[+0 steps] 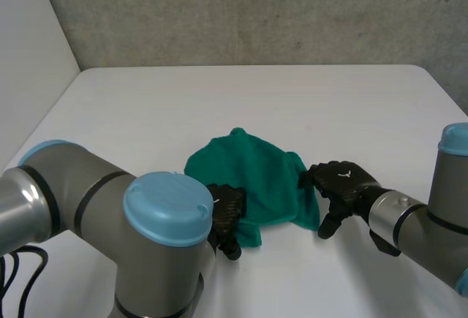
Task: Fold the towel.
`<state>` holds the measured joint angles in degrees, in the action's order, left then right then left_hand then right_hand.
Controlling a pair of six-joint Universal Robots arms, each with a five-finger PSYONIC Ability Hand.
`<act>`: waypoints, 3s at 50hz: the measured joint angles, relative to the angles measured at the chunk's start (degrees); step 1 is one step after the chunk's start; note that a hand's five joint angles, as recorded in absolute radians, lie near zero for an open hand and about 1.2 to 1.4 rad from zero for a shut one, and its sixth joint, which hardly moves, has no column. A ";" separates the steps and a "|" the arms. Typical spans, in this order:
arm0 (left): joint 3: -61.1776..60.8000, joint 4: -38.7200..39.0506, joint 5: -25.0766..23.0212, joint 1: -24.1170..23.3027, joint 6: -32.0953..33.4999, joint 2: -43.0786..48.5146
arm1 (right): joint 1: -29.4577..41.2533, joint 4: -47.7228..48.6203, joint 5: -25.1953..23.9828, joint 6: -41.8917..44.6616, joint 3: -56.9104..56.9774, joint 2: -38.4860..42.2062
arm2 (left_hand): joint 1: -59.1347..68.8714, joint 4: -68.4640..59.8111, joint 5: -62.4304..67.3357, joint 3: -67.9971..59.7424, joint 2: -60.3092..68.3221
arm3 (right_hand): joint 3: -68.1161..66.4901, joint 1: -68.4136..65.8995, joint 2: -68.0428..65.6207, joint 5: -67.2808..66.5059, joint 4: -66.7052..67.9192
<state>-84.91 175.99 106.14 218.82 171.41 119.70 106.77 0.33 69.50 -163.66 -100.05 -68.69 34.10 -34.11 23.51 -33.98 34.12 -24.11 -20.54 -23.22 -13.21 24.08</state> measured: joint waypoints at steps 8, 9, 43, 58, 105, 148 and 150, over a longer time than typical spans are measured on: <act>1.52 1.78 0.88 0.11 0.27 3.01 | 0.99 3.33 0.50 0.23 0.27 3.08 | -0.06 0.07 0.00 0.04 -0.10 | -0.30 -0.40 -0.01 -0.41 0.44; 1.76 2.20 1.16 0.13 0.37 3.41 | 1.18 3.64 0.55 0.26 0.43 3.56 | -0.08 0.09 0.00 0.04 -0.10 | -0.42 -0.58 -0.06 -0.55 0.59; 3.28 5.51 2.64 3.12 1.26 5.68 | 2.39 6.79 3.04 1.32 6.08 11.18 | -0.05 0.07 0.00 0.02 -0.09 | -25.85 -19.75 -26.19 -23.21 25.61; 1.95 5.60 2.64 3.06 1.16 5.51 | 1.71 9.05 4.25 0.73 8.58 9.32 | 0.01 0.01 0.00 0.00 0.00 | -43.27 -35.11 -42.86 -42.45 43.96; 3.18 -2.30 -5.44 20.62 18.14 -15.97 | -15.95 -25.89 6.65 28.74 25.14 -4.97 | 28.47 -34.34 33.52 -33.50 34.24 | -43.66 -35.13 -43.90 -42.45 43.97; 13.03 18.06 -16.90 35.30 31.37 -8.74 | -3.63 9.54 9.31 7.67 30.38 -3.68 | 30.51 -34.36 33.52 -34.06 34.56 | -43.66 -35.69 -43.90 -42.44 44.06; 8.24 17.59 -17.60 35.84 30.75 -8.60 | -3.71 9.25 8.29 7.87 26.55 -3.64 | 30.51 -34.36 33.52 -34.06 34.56 | -43.66 -35.69 -43.90 -42.44 44.06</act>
<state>-76.68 193.58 88.54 254.66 202.17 111.10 103.07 9.58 77.78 -155.78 -73.50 -72.33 64.61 -68.47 57.03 -68.03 68.68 -67.77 -56.22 -67.12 -55.65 68.14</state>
